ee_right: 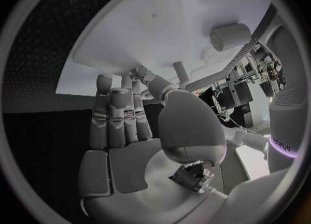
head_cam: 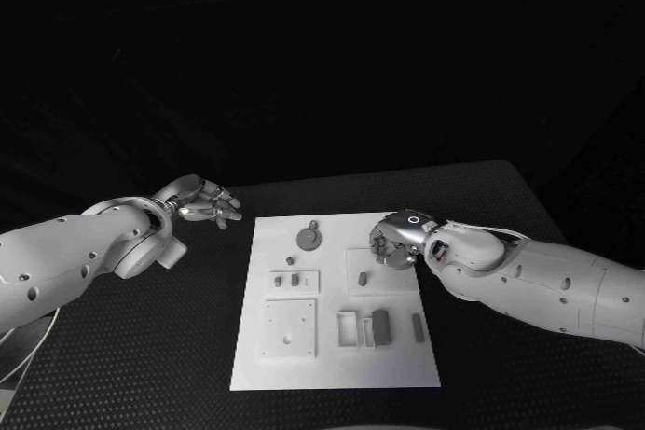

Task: Assemble the parts on the task board

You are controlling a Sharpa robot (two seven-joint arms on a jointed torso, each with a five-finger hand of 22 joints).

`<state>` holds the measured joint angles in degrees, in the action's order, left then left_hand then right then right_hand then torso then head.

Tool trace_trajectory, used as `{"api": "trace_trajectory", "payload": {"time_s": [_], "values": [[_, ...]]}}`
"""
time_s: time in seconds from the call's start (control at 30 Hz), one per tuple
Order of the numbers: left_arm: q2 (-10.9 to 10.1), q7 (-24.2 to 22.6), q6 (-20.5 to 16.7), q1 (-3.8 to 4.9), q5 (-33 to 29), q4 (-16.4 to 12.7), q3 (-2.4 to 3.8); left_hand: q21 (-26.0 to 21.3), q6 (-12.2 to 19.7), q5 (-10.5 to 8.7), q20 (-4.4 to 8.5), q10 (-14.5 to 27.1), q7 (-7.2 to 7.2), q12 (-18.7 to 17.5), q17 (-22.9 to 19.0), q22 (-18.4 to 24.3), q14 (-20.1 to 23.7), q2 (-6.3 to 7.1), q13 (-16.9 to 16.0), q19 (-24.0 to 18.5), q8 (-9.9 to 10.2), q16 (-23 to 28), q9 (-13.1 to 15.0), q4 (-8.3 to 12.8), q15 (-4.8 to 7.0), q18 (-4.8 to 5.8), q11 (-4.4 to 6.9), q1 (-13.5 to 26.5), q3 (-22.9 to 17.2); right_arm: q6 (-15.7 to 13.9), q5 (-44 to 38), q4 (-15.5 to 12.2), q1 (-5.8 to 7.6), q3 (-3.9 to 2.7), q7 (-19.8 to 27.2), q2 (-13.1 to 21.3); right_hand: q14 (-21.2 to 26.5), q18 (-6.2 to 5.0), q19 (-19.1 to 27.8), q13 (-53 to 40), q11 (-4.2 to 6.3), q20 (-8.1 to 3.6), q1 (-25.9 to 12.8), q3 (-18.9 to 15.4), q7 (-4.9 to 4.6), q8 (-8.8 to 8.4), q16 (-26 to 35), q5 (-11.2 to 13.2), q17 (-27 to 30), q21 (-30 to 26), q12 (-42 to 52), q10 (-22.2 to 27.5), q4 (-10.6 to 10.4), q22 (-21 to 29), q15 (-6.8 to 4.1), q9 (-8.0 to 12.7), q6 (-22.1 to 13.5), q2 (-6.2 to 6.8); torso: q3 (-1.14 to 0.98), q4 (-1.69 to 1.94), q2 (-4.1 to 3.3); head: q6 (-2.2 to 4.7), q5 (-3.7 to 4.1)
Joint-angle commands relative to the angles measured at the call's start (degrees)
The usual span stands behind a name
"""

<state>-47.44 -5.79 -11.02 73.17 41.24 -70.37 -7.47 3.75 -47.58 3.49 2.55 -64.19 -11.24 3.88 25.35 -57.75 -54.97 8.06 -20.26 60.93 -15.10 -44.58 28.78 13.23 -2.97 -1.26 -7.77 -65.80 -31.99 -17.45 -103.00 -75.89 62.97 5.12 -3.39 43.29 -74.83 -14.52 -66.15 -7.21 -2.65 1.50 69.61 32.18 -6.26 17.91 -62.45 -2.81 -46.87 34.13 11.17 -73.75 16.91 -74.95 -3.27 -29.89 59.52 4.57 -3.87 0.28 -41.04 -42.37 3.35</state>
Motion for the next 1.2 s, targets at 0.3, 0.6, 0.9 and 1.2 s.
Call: {"api": "trace_trajectory", "payload": {"time_s": [0.3, 0.6, 0.9, 1.2], "values": [[0.1, -0.2, 0.4, 0.00, -0.3, -0.1, 0.01, 0.2, 0.5, -0.18, 0.17, 0.4, -0.07, 0.1, 0.2, 0.1, -0.5, -0.01, 0.0, 0.5, -0.4, 0.2, -0.1, -0.4, 0.11, -0.82, -0.02, 0.6, -0.1, 3.0, 0.2, 0.2, -0.84, 0.66, -2.7, 0.3, -0.2, -0.48, -1.0, -0.7, 0.45, -0.50, 0.4, 0.1, 0.26, 0.63, -1.4, 0.0, -0.5, 0.8, 0.1, -1.5, -0.1, -0.6, -0.96, -0.3, 1.2, -0.45, 0.01, 0.06, -0.03, -0.18, 0.18], [0.2, -0.2, 0.4, -0.01, -0.3, 0.0, 0.01, 0.2, 0.5, -0.19, 0.19, 0.4, -0.07, 0.1, 0.3, 0.2, -0.6, -0.10, 0.0, 0.6, -0.5, 0.3, -0.1, -0.6, 0.14, -0.82, -0.02, 0.7, 0.0, 1.4, 0.1, 0.0, -0.84, 0.63, -2.6, -0.2, -0.1, -0.48, -1.2, -0.9, 0.54, -0.63, 0.8, 0.2, 0.25, 0.62, -1.6, 0.0, -0.6, 0.9, -0.1, -1.6, -0.1, -0.8, -1.06, -0.4, 1.1, -0.57, 0.05, 0.05, -0.03, -0.08, 0.15], [0.3, 0.0, 0.4, -0.01, -0.3, 0.2, 0.01, 0.2, 0.5, -0.18, 0.22, 0.5, -0.07, 0.1, 0.5, 0.2, -0.6, -0.16, -0.1, 0.6, -0.5, 0.4, -0.1, -0.7, 0.16, -0.82, -0.02, 0.7, 0.0, 1.0, 0.5, -1.1, -0.81, 0.51, -2.6, 0.3, -0.1, -0.48, -1.2, -0.9, 0.55, -0.66, 0.8, 0.2, 0.23, 0.63, -1.7, 0.0, -0.6, 1.0, -0.1, -1.6, -0.1, -0.8, -1.07, -0.4, 1.1, -0.60, 0.02, 0.00, -0.01, -0.14, 0.09], [0.5, 1.0, 0.6, -0.01, -0.3, 0.3, 0.01, 0.2, 0.6, -0.18, 0.23, 0.5, -0.10, 0.1, 0.6, 0.3, -0.7, -0.26, -0.1, 0.7, -0.5, 0.4, -0.1, -0.9, 0.18, -0.81, -0.04, 0.8, 0.0, 0.8, 0.9, -1.8, 0.22, 0.01, -2.6, 0.7, -0.1, -0.48, -1.3, -1.0, 0.57, -0.68, 0.8, 0.1, 0.23, 0.64, -1.8, 0.0, -0.7, 1.1, -0.2, -1.7, -0.1, -0.9, -1.09, -0.4, 1.1, -0.61, 0.04, 0.03, -0.03, -0.15, -0.01]]}}
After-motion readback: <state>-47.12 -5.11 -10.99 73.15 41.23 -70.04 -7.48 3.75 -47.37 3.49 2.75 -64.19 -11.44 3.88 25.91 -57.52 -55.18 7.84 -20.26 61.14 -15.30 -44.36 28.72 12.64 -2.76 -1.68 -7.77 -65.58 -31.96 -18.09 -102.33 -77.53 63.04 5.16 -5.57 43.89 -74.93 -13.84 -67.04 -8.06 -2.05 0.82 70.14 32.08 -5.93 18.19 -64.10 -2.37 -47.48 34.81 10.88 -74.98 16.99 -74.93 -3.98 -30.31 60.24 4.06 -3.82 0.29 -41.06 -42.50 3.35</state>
